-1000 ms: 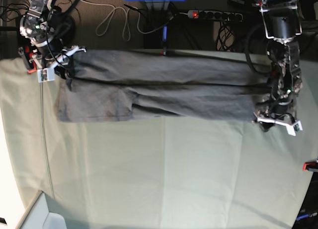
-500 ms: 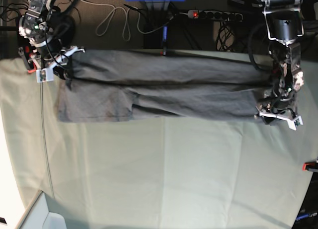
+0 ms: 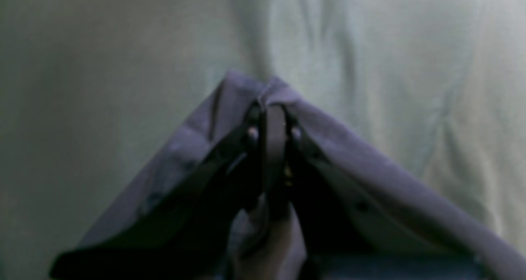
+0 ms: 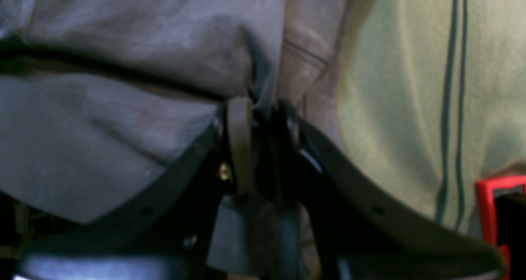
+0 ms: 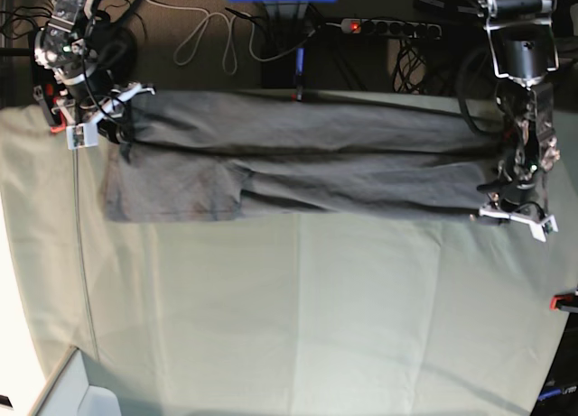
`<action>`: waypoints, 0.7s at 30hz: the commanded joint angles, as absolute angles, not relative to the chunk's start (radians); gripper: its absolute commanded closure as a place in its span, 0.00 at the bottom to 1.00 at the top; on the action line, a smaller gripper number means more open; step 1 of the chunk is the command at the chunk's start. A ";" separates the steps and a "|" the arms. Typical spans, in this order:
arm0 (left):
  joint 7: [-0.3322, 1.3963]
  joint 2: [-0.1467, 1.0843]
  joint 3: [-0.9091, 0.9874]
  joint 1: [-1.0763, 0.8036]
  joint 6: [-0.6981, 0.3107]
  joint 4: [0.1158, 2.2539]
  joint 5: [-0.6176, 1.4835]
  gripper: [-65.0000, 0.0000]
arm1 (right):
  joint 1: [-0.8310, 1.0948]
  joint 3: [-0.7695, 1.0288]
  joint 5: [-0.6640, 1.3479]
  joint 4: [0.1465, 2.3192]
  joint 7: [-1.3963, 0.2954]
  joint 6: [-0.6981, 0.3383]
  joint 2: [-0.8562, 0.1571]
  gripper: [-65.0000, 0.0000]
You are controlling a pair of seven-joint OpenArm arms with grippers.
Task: Layout the t-shirt on the table in an organized manner, then fold the t-shirt properly
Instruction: 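Adjust the folded strip with both grippers, tugging its ends taut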
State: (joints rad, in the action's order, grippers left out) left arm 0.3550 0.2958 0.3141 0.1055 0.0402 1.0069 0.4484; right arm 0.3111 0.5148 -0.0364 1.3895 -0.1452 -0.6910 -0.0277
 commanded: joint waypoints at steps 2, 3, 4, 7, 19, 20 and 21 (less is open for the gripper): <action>0.331 0.325 0.320 0.125 0.038 1.030 0.449 1.00 | 0.308 0.518 -0.019 1.402 -0.120 -0.698 -0.036 0.82; 0.331 0.331 0.320 0.125 0.038 1.030 0.452 1.00 | 0.308 0.518 -0.019 1.402 -0.120 -0.698 -0.036 0.82; 0.331 0.334 0.320 0.125 0.038 1.030 0.452 1.00 | 0.308 0.519 -0.019 1.402 -0.120 -0.698 -0.036 0.82; 0.331 0.348 0.360 0.125 0.038 1.024 0.453 1.00 | 0.309 0.519 -0.019 1.402 -0.120 -0.698 -0.036 0.83; 0.338 0.341 0.417 0.120 0.033 1.023 0.449 0.99 | 0.390 0.529 -0.015 1.501 -0.119 -0.698 -0.024 0.95; 0.340 0.341 0.417 0.120 0.033 1.023 0.449 0.99 | 0.390 0.529 -0.015 1.509 -0.119 -0.698 -0.013 0.95; 0.340 0.341 0.417 0.120 0.033 1.023 0.449 0.98 | 0.389 0.530 -0.015 1.512 -0.119 -0.698 -0.005 0.95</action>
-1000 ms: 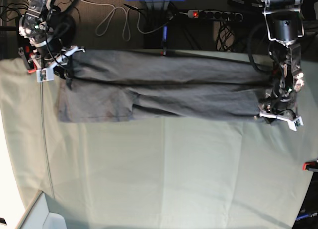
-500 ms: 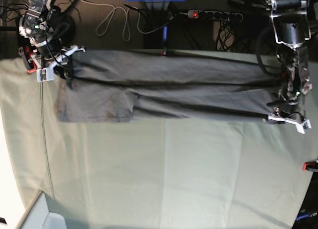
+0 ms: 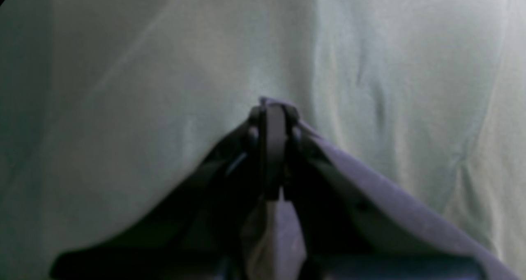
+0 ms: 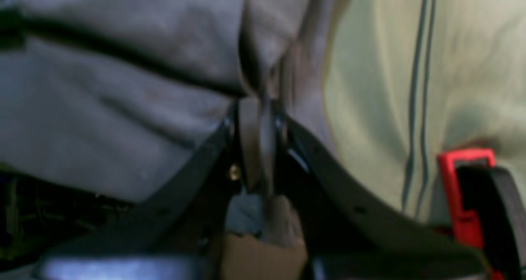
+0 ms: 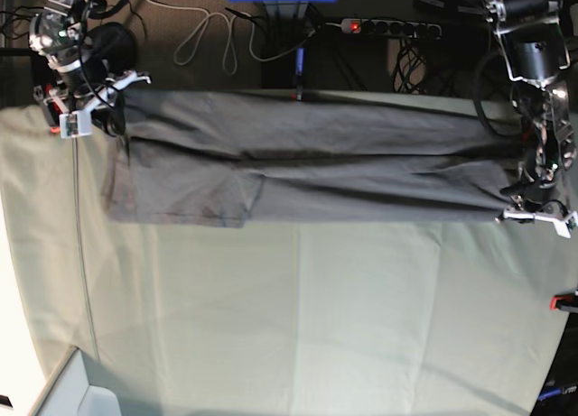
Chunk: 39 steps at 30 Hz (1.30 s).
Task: Layout the t-shirt on the table in an organized manner, then fold the t-shirt properly
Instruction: 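Adjust the folded strip with both grippers, tugging its ends taut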
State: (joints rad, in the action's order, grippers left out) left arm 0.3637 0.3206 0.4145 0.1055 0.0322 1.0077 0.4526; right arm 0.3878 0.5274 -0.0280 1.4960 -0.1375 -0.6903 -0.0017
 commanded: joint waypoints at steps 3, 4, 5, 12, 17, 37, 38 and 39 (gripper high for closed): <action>0.378 0.341 0.421 0.120 0.033 1.023 0.450 0.81 | 0.386 0.527 -0.015 1.520 -0.122 -0.698 -0.004 0.95; 0.397 0.341 0.424 0.120 0.033 1.023 0.452 0.71 | 0.384 0.527 -0.016 1.520 -0.122 -0.698 -0.004 0.95; 0.410 0.341 0.424 0.120 0.033 1.023 0.452 0.61 | 0.383 0.527 -0.016 1.520 -0.122 -0.698 -0.005 0.94; 0.430 0.346 0.427 0.094 0.033 1.063 0.456 0.16 | 0.363 0.533 -0.016 1.535 -0.127 -0.698 -0.001 0.72; 0.430 0.340 0.486 0.027 0.033 1.194 0.456 0.12 | 0.349 0.533 -0.016 1.535 -0.128 -0.698 -0.001 0.54; 0.430 0.269 0.604 -0.104 0.031 1.274 0.453 0.12 | 0.263 0.507 -0.019 1.412 -0.131 -0.698 0.016 0.45; 0.430 0.271 0.605 -0.104 0.031 1.273 0.453 0.12 | 0.263 0.507 -0.019 1.412 -0.131 -0.698 0.016 0.45; 0.430 0.271 0.605 -0.104 0.031 1.274 0.455 0.12 | 0.260 0.506 -0.019 1.412 -0.128 -0.698 0.016 0.45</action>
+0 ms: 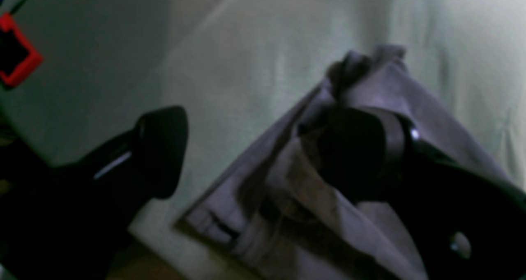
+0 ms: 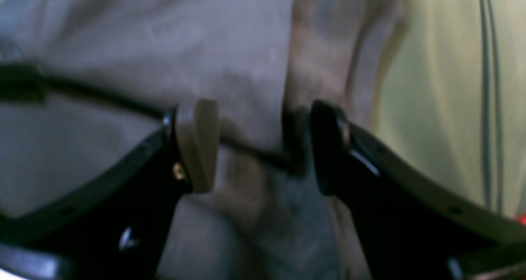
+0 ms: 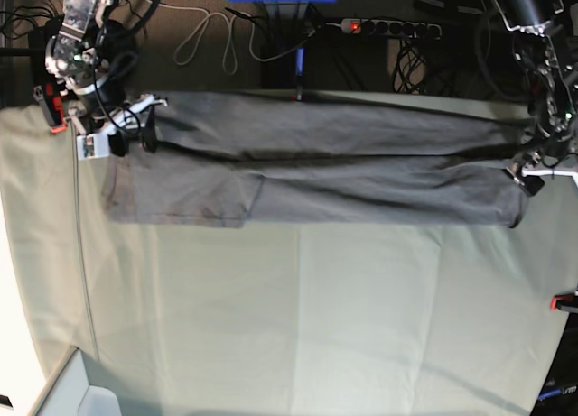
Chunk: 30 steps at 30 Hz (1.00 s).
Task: Layout the t-shirt on the table in an organized manner, then fold the t-shirt properly
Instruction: 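Adjust the folded strip with both grippers, tugging its ends taut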
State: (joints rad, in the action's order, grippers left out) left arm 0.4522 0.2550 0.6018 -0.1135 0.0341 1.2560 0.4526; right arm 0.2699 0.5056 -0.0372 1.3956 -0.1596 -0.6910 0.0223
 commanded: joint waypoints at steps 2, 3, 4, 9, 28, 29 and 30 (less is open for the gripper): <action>0.430 0.272 0.608 -0.104 0.031 1.273 0.455 0.12 | 0.259 0.506 -0.019 1.412 -0.130 -0.698 0.016 0.52; 0.430 0.274 0.608 -0.104 0.031 1.270 0.455 0.12 | 0.259 0.506 -0.019 1.412 -0.130 -0.698 0.016 0.57; 0.430 0.274 0.608 -0.104 0.031 1.270 0.453 0.12 | 0.259 0.506 -0.019 1.412 -0.130 -0.698 0.016 0.64; 0.430 0.272 0.608 -0.102 0.031 1.270 0.452 0.12 | 0.259 0.509 -0.019 1.412 -0.131 -0.698 0.016 1.00; 0.430 0.275 0.608 -0.097 0.031 1.270 0.452 0.12 | 0.364 0.515 -0.015 1.478 -0.122 -0.698 0.016 1.00; 0.430 0.275 0.608 -0.097 0.031 1.270 0.452 0.12 | 0.374 0.524 -0.015 1.480 -0.122 -0.698 0.016 1.00; 0.430 0.277 0.608 -0.099 0.031 1.270 0.452 0.12 | 0.377 0.529 -0.015 1.483 -0.122 -0.698 0.016 1.00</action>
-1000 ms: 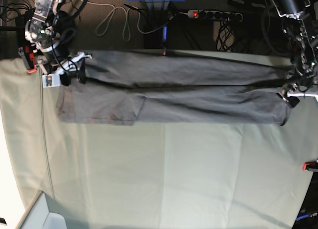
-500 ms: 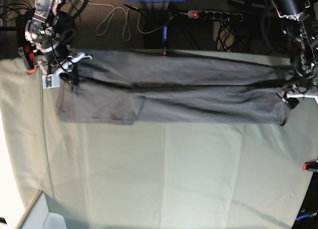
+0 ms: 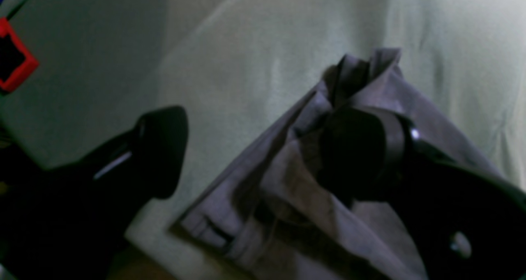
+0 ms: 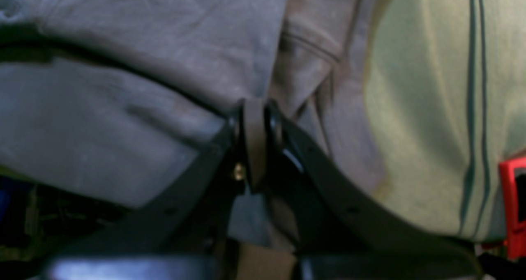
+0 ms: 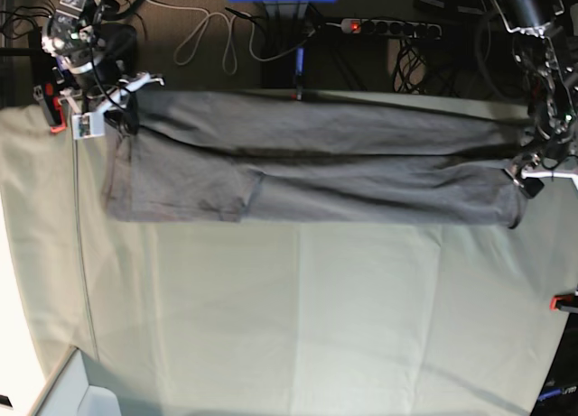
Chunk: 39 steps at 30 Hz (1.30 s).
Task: Layout the t-shirt on the table in an organized manner, then fold the t-shirt properly
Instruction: 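Adjust the folded strip with both grippers, tugging its ends taut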
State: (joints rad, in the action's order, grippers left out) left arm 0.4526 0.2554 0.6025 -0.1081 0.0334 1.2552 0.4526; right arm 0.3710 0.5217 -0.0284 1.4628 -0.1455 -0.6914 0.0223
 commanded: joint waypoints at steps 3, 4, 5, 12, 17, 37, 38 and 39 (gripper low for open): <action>0.430 0.277 0.607 -0.101 0.031 1.270 0.452 0.12 | 0.381 0.533 -0.015 1.483 -0.122 -0.698 0.016 1.00; 0.430 0.274 0.607 -0.101 0.031 1.270 0.452 0.12 | 0.381 0.533 -0.015 1.481 -0.122 -0.698 0.016 1.00; 0.430 0.272 0.607 -0.101 0.031 1.270 0.452 0.12 | 0.383 0.533 -0.015 1.481 -0.122 -0.698 0.016 1.00; 0.430 0.245 0.604 -0.093 0.031 1.247 0.450 0.12 | 0.377 0.533 -0.015 1.483 -0.128 -0.698 0.016 1.00; 0.426 0.243 0.582 -0.091 0.030 1.201 0.453 0.12 | 0.383 0.533 -0.015 1.532 -0.131 -0.698 0.016 0.95; 0.424 0.248 0.509 -0.082 0.030 1.179 0.450 0.69 | 0.410 0.526 -0.018 1.693 -0.131 -0.698 0.070 0.95; 0.424 0.248 0.509 -0.082 0.030 1.184 0.450 0.77 | 0.409 0.526 -0.018 1.693 -0.131 -0.698 0.070 0.95; 0.424 0.248 0.509 -0.084 0.030 1.191 0.450 0.85 | 0.409 0.526 -0.019 1.693 -0.131 -0.698 0.070 0.95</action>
